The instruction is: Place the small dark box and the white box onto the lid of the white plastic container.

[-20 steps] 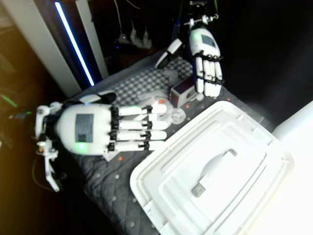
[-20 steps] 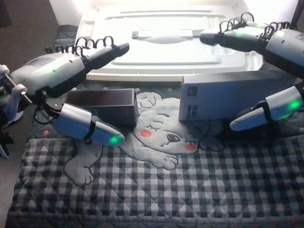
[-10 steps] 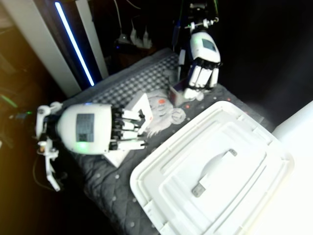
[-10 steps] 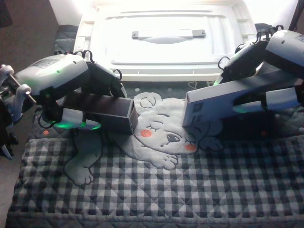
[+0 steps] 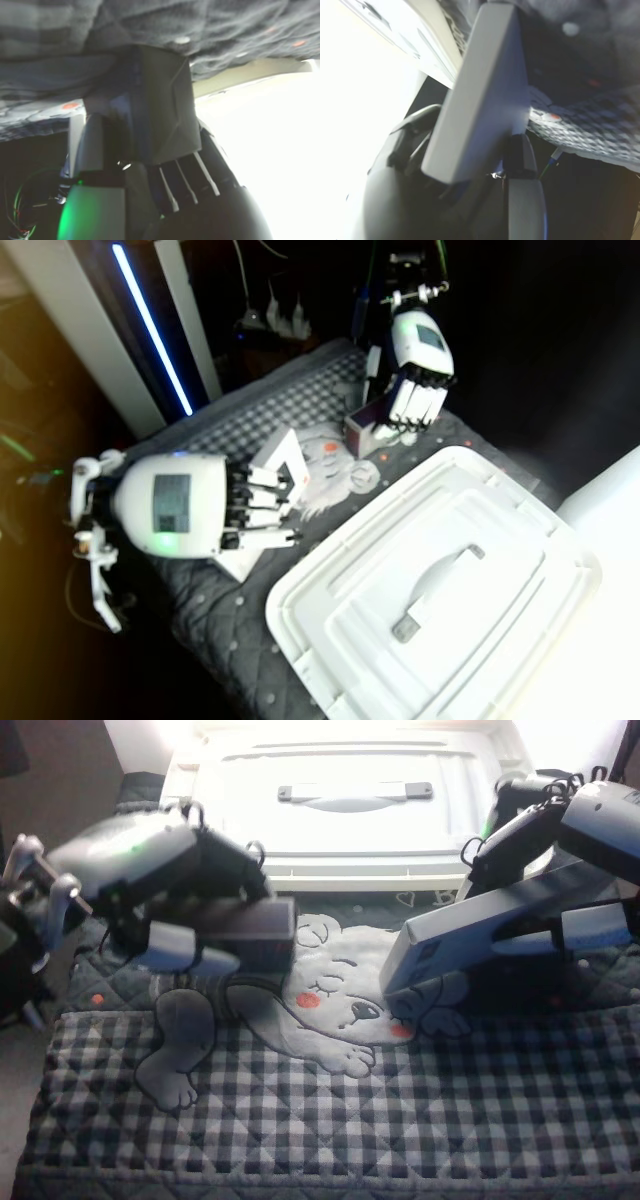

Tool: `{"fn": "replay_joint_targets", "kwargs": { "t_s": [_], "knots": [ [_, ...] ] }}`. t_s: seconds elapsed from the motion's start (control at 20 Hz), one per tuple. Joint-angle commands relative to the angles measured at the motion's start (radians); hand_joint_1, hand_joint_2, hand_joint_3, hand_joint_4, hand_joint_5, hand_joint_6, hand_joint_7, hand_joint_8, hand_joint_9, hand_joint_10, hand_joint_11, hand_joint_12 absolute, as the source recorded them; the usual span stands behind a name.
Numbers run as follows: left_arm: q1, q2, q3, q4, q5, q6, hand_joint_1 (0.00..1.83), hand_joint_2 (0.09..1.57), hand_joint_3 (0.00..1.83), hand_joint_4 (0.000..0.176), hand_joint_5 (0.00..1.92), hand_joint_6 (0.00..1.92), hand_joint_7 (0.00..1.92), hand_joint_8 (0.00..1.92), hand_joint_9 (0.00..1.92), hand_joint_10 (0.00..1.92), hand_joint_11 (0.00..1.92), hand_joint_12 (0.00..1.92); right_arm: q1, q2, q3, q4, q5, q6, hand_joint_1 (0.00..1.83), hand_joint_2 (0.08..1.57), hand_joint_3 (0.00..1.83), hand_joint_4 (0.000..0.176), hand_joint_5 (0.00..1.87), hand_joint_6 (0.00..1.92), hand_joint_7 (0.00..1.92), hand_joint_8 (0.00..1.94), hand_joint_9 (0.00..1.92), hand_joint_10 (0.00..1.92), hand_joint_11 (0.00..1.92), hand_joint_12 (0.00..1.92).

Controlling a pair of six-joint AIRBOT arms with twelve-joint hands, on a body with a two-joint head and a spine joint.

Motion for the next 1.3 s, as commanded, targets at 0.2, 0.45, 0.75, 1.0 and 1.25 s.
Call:
{"fn": "replay_joint_targets", "kwargs": {
  "t_s": [0.2,0.45,0.75,1.0,1.25],
  "knots": [
    [-0.096,-0.021,0.044,0.007,-0.136,-0.002,1.39,1.06,0.00,0.000,1.01,0.84,1.08,0.77,1.05,1.03,0.88,1.17,0.012,0.013,0.029,0.108,0.208,0.003,1.26,1.04,0.00,0.000,1.23,0.58,1.09,0.82,0.78,0.95,0.20,1.72],
    [-0.253,-0.050,0.106,0.073,-0.107,-0.001,1.39,1.07,0.00,0.000,0.94,0.99,1.07,0.72,1.06,1.00,0.94,1.03,0.090,0.014,0.043,0.120,0.198,-0.033,1.39,1.04,0.00,0.000,1.05,0.70,1.15,0.61,1.11,1.04,0.88,1.37],
    [-0.440,-0.142,0.248,0.077,0.058,0.036,1.49,1.12,0.00,0.000,0.87,1.11,0.89,0.94,0.94,1.02,0.80,1.55,0.197,-0.010,0.123,0.111,0.015,-0.058,1.38,1.08,0.00,0.000,0.93,0.84,1.07,0.79,1.09,1.08,0.85,1.20],
    [-0.533,-0.258,0.389,0.086,0.213,0.050,1.48,1.14,0.00,0.000,0.82,1.18,0.84,0.97,0.93,1.07,0.79,1.61,0.320,-0.074,0.225,0.061,-0.192,-0.056,1.37,1.11,0.00,0.000,0.88,0.93,0.97,0.95,1.02,1.21,0.81,1.16],
    [-0.546,-0.272,0.401,0.066,0.249,0.094,1.11,0.98,0.00,0.162,0.12,0.01,0.01,0.00,0.01,0.01,0.00,0.04,0.330,-0.106,0.251,0.053,-0.240,-0.056,1.17,1.02,0.00,0.151,0.04,0.01,0.09,0.01,0.11,0.01,0.00,0.45]
  ]
}}
